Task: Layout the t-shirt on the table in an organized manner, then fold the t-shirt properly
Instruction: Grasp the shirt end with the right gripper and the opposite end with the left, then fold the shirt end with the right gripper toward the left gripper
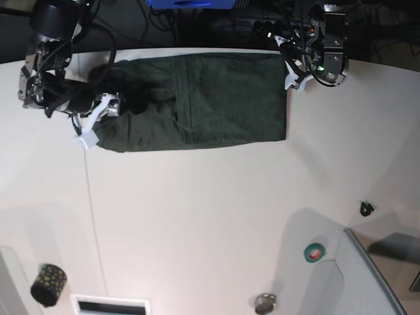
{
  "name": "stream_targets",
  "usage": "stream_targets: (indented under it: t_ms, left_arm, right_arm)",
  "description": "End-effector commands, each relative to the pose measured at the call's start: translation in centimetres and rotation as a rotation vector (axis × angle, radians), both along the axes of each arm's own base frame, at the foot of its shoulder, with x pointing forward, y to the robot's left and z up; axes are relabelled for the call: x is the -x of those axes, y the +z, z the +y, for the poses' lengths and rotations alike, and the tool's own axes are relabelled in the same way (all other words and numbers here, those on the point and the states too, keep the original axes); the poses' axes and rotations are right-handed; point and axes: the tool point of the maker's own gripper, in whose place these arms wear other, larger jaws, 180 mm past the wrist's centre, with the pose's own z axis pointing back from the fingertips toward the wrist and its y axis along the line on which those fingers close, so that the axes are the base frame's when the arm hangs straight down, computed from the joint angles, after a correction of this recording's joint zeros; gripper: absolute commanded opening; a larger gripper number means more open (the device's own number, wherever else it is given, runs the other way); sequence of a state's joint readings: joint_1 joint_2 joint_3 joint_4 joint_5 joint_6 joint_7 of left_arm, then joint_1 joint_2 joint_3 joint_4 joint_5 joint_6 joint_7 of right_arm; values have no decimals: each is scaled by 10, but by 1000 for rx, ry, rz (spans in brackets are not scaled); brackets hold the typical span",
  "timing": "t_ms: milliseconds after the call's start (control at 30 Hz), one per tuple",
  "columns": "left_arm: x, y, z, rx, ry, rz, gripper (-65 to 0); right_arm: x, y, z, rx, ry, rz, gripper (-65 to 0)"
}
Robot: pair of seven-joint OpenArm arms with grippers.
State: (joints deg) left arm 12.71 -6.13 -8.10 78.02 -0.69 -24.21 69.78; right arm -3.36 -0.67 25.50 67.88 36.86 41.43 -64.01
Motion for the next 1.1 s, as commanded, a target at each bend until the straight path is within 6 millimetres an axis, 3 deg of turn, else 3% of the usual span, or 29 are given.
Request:
stream_targets:
  t_ms: [0, 233, 333, 467, 500, 733, 967, 1067]
  left_arm:
    - [-174, 75, -50, 302, 44, -857, -650]
    - [-173, 74, -40, 280, 43, -853, -650]
    - [-174, 74, -40, 282, 40, -852, -650]
    - [-180, 77, -45, 293, 37, -863, -650]
    - [-180, 75, -49, 301, 45, -857, -650]
    - [-181, 57, -87, 357, -32, -791, -650]
    - [-192, 66, -115, 401, -100, -806, -650]
    - [-192, 67, -121, 411, -115, -805, -650]
  right_arm:
    - [27, -16, 1, 58, 58, 116, -143]
    - [24, -15, 0, 60, 53, 106, -158]
    - [20, -14, -1, 63, 53, 99, -312]
    - [11, -10, -1, 66, 57, 81, -605]
    - [9, -9, -2, 67, 57, 76, -636]
    - [-2, -4, -8, 85, 68, 62, -642]
    - [-19, 30, -23, 190, 124, -22, -642]
    - [-23, 39, -14, 184, 131, -49, -642]
